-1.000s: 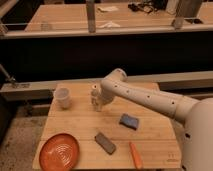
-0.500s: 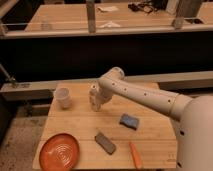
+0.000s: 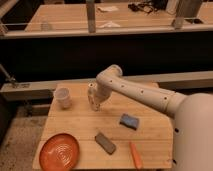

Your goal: Knock the bottle over

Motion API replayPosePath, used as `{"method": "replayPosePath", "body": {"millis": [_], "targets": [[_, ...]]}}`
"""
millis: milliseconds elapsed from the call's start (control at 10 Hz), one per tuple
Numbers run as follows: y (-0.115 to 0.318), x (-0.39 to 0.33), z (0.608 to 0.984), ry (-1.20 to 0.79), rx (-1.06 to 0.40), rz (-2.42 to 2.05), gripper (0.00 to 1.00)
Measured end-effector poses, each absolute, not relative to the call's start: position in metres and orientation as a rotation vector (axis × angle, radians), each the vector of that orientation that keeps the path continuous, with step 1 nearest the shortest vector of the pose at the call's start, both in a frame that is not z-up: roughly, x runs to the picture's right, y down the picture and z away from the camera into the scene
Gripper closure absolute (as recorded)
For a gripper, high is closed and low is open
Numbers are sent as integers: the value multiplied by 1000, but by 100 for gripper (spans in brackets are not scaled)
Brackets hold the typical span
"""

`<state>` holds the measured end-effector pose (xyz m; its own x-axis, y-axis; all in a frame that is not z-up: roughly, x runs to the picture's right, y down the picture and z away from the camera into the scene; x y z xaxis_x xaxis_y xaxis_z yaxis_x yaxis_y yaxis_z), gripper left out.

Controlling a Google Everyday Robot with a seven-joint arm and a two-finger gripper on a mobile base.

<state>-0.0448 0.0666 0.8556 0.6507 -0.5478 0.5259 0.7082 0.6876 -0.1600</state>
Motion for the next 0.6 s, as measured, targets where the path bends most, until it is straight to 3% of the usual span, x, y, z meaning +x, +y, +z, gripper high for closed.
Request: {"method": "replayPosePath", "body": {"millis": [600], "targets": [[56, -54, 856, -495, -388, -785, 92]]}}
